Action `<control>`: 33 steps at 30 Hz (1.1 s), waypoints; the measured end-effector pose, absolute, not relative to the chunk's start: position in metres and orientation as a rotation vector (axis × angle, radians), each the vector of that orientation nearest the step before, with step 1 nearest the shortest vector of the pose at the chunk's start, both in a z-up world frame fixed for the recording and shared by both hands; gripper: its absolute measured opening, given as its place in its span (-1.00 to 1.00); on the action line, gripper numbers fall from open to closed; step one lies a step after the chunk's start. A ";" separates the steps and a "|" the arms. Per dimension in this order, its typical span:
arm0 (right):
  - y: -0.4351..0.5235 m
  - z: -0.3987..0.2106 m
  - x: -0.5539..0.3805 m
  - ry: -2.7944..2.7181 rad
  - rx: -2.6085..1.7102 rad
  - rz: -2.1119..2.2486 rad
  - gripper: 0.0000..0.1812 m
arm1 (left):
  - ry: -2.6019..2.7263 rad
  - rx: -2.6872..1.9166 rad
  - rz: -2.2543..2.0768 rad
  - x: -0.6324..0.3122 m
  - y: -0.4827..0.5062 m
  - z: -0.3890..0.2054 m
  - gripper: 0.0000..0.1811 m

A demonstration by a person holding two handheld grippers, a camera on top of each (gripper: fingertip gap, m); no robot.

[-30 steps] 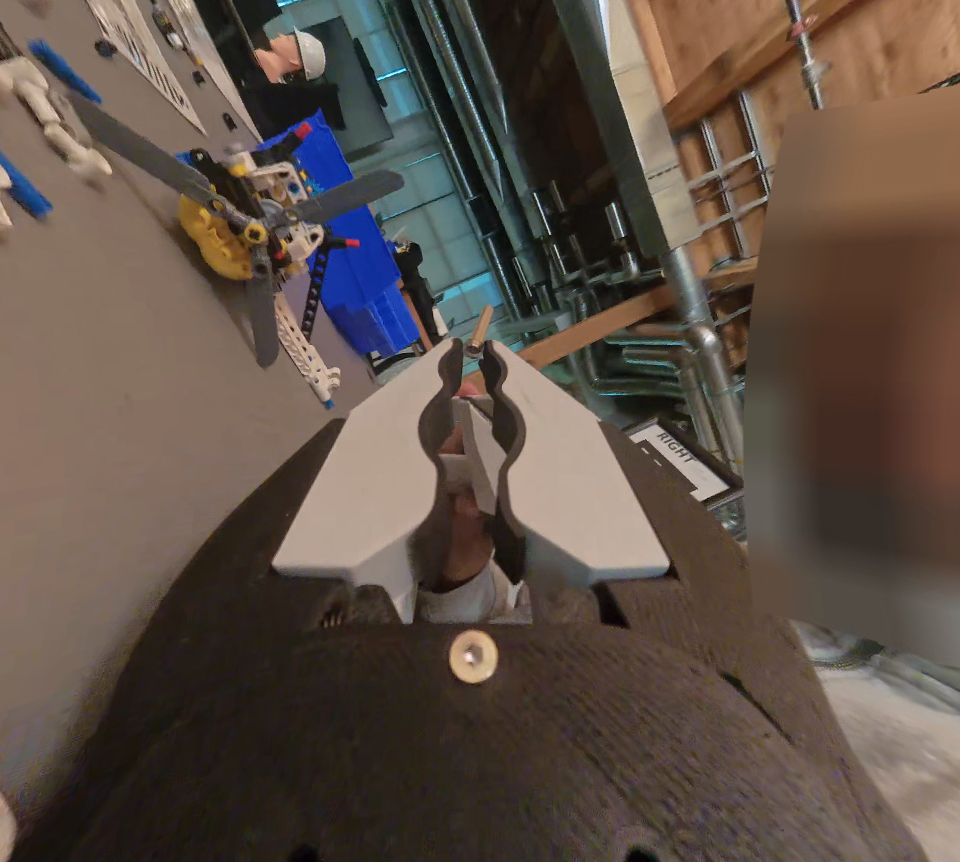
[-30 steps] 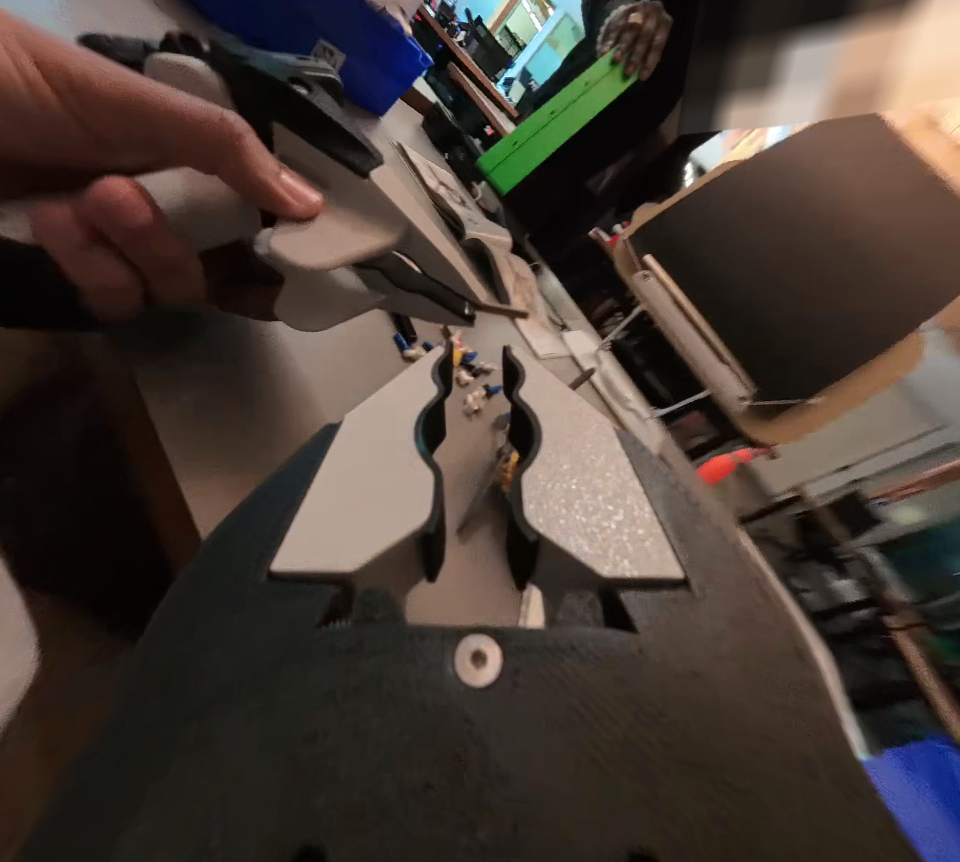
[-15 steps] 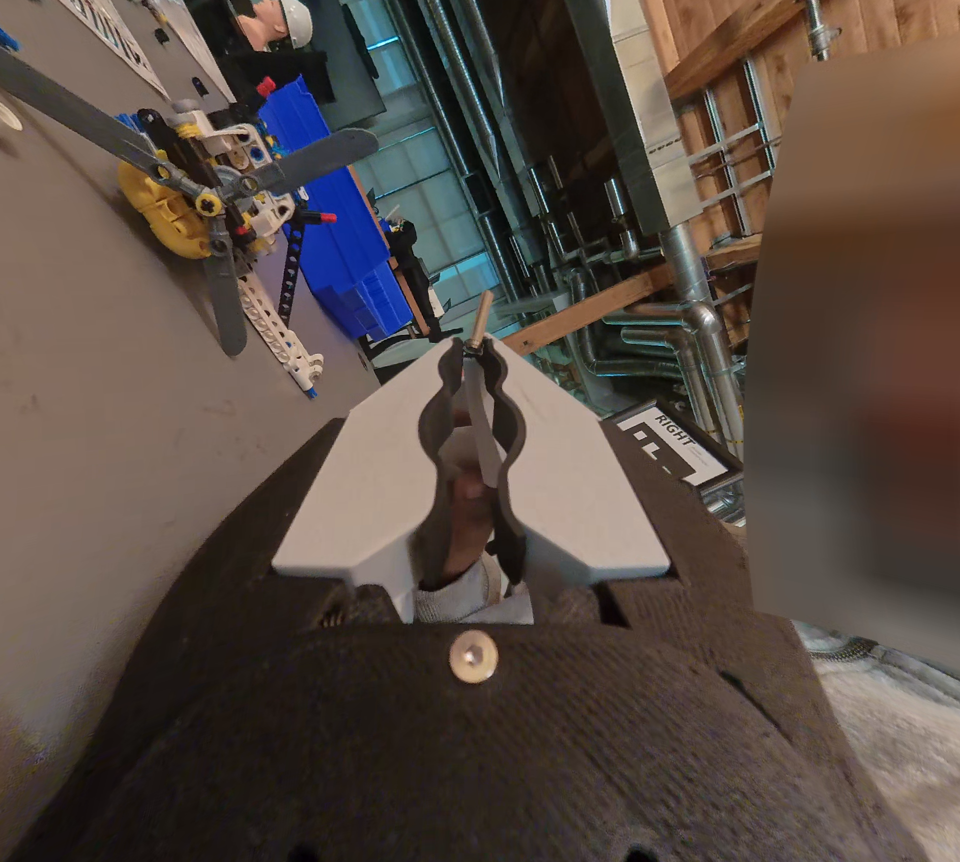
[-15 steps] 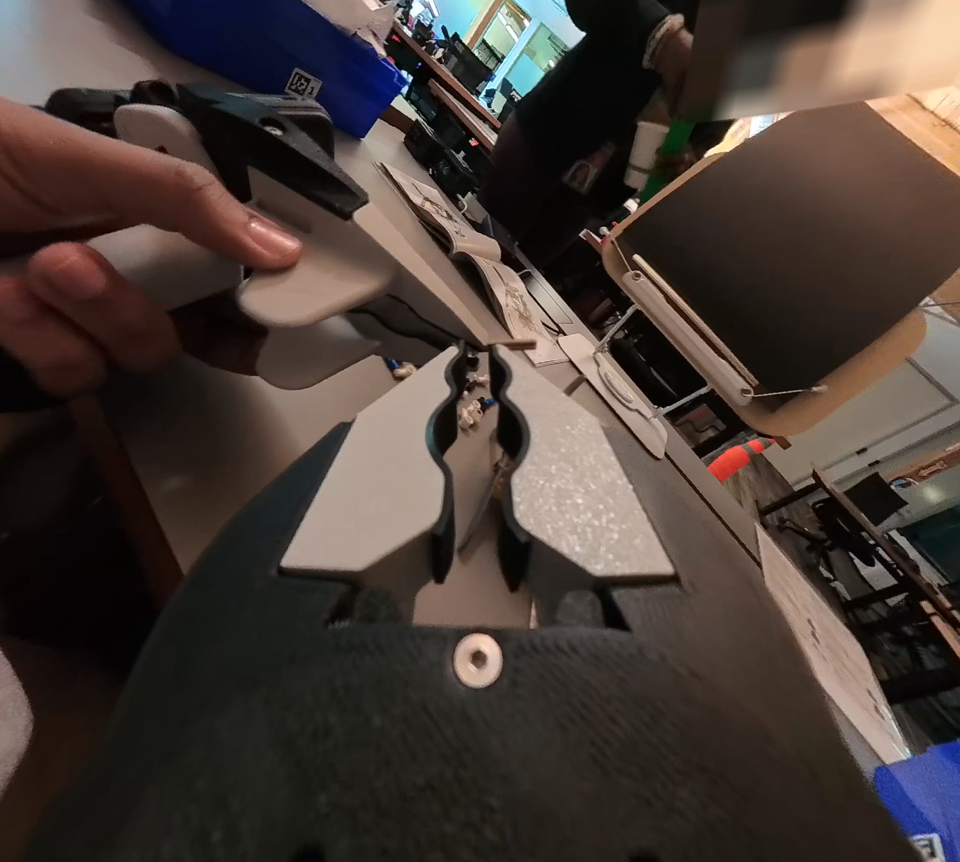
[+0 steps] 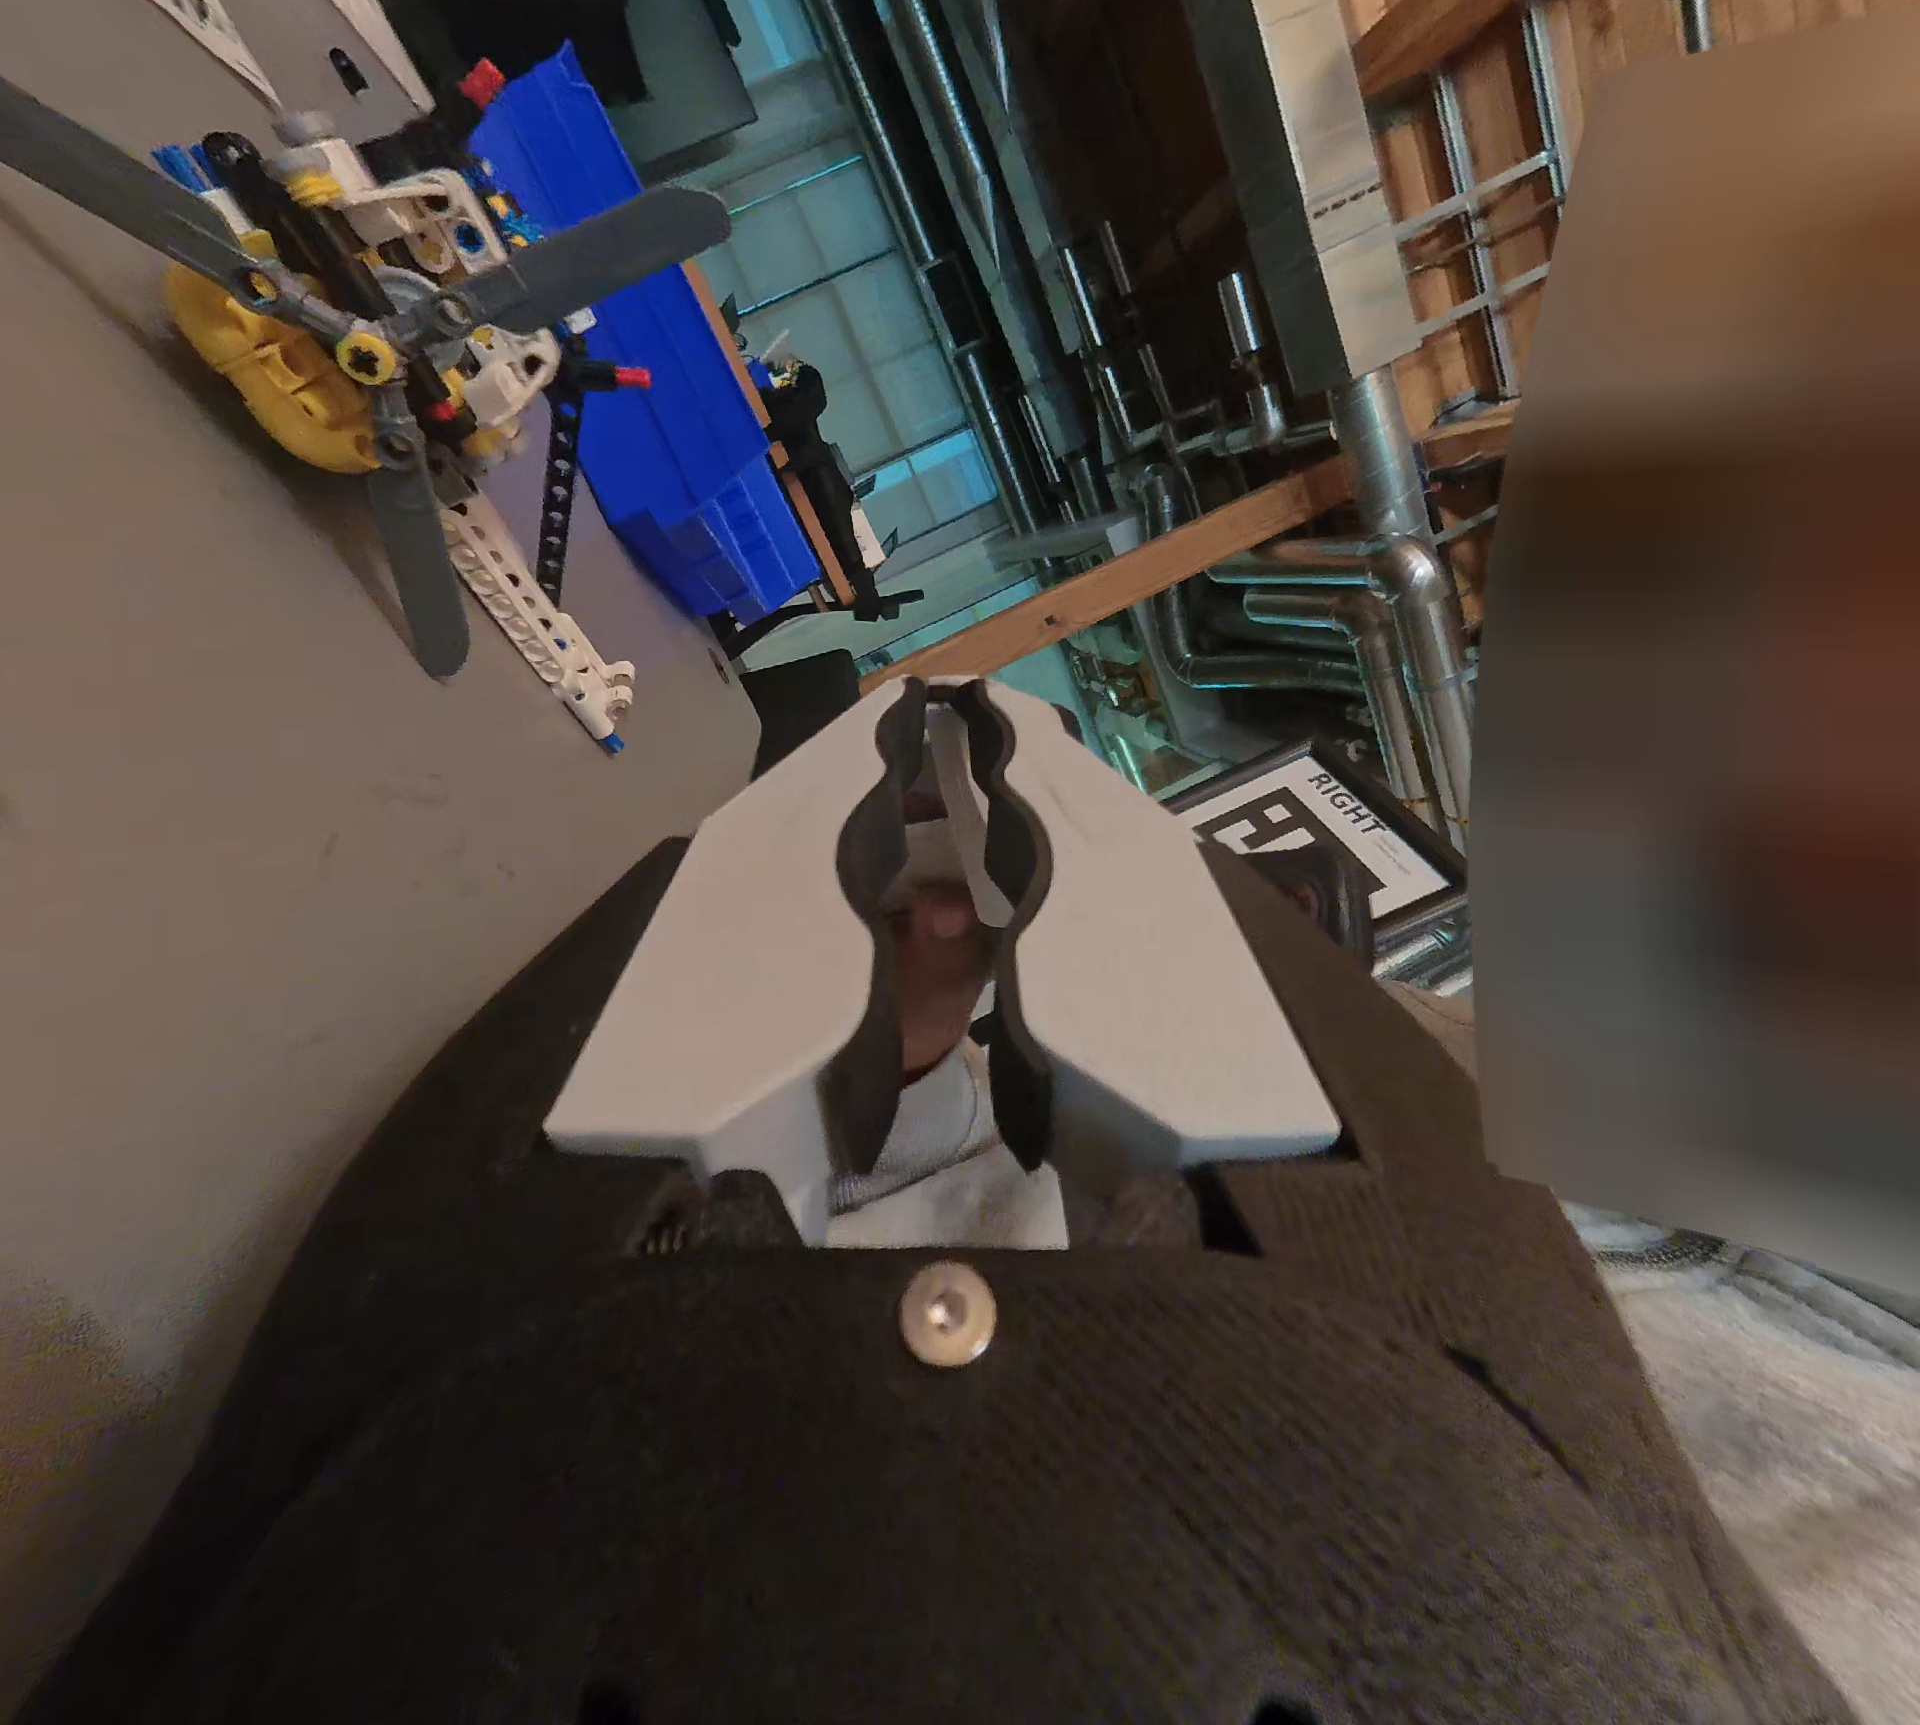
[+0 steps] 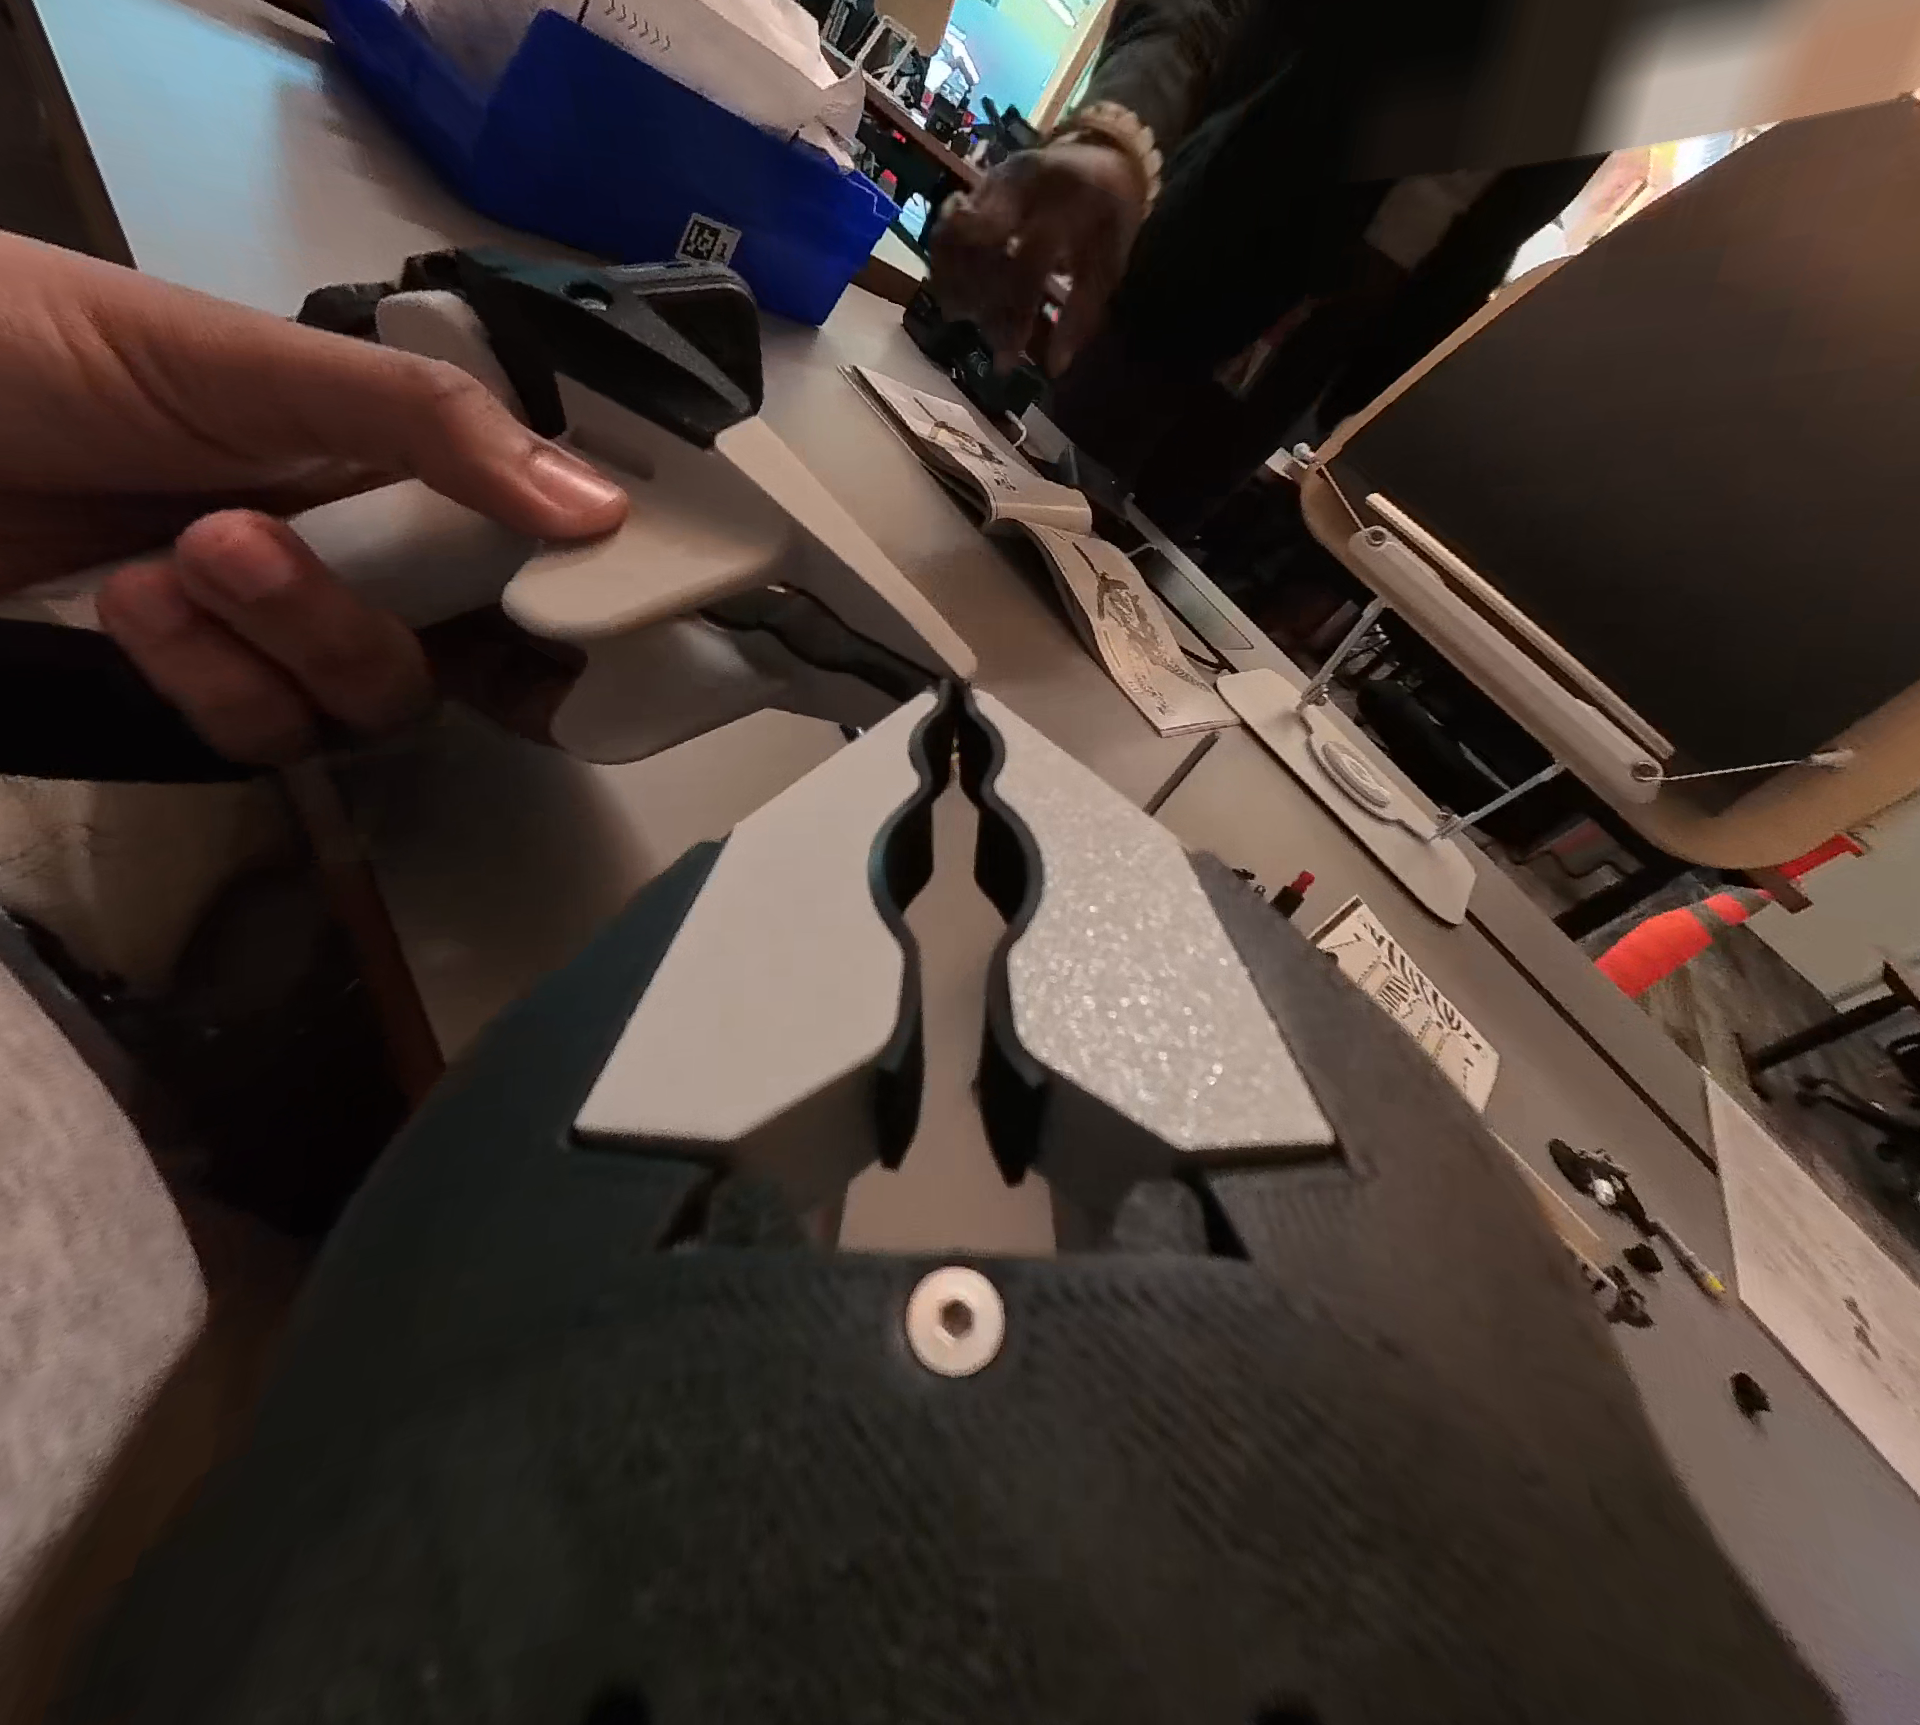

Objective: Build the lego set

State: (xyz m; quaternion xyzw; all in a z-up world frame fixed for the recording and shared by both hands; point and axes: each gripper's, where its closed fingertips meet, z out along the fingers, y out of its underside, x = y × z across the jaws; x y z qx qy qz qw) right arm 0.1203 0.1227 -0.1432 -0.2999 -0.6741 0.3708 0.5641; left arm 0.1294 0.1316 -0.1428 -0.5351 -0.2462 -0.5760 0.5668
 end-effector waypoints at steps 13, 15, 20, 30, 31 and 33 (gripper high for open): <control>0.150 -0.158 0.140 -1.592 -0.930 0.989 -1.00 | -0.424 -1.440 -0.973 0.092 0.104 -0.132 -1.00; 0.148 -0.162 0.143 -1.595 -0.970 1.060 -1.00 | -0.399 -1.490 -0.875 0.087 0.096 -0.134 -1.00; 0.148 -0.164 0.146 -1.594 -1.028 1.122 -1.00 | -0.389 -1.512 -0.817 0.085 0.083 -0.135 -1.00; 0.150 -0.153 0.173 -1.553 -1.067 1.117 -1.00 | -0.352 -1.503 -0.799 0.108 0.069 -0.132 -0.99; 0.149 -0.154 0.176 -1.554 -1.073 1.117 -1.00 | -0.343 -1.509 -0.784 0.111 0.067 -0.132 -0.99; 0.143 -0.156 0.184 -1.559 -1.082 1.130 -1.00 | -0.313 -1.533 -0.755 0.120 0.064 -0.135 -0.99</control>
